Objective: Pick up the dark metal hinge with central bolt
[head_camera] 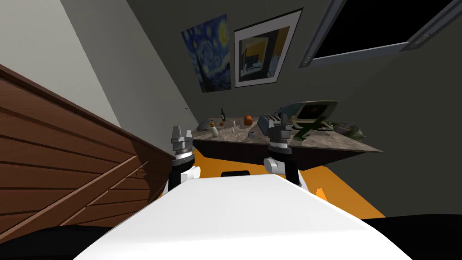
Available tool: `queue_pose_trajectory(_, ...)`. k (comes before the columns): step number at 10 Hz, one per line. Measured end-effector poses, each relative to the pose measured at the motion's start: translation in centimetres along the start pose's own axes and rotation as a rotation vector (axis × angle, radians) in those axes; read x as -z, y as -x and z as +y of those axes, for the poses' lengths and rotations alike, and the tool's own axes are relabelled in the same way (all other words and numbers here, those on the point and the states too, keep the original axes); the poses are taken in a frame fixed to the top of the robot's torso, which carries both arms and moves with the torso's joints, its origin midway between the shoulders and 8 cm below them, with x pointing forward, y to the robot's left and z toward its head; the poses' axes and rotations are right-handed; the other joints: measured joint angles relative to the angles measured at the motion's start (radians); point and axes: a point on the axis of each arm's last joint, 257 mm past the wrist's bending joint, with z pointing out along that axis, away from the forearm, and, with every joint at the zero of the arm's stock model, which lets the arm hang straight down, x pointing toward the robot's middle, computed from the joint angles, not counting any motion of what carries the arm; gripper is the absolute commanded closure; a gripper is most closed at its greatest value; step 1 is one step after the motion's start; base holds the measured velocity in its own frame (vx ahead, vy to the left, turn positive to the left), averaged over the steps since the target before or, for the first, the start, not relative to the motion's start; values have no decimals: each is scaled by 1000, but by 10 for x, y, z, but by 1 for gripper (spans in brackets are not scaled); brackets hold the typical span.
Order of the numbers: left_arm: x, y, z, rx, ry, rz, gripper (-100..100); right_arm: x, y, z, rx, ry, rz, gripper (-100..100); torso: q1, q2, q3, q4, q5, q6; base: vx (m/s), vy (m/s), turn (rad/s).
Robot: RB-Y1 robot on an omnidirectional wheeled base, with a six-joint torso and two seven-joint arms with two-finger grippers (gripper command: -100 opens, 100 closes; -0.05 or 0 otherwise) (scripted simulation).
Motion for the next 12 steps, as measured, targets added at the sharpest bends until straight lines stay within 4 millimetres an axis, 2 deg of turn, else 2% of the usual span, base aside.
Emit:
queue_pose_trajectory(5, 0, 0, 0, 0, 0, 0, 0, -1, -21, -14, 43, -11, 129, -100, 8, -2, -1, 0, 2, 0, 18, 100, 93)
queue_pose_trajectory(12, 0, 0, 0, 0, 0, 0, 0, 3, -53, -54, 145, -33, 333, -100, 5, -2, -1, 0, 1, 0, 28, 102, 120)
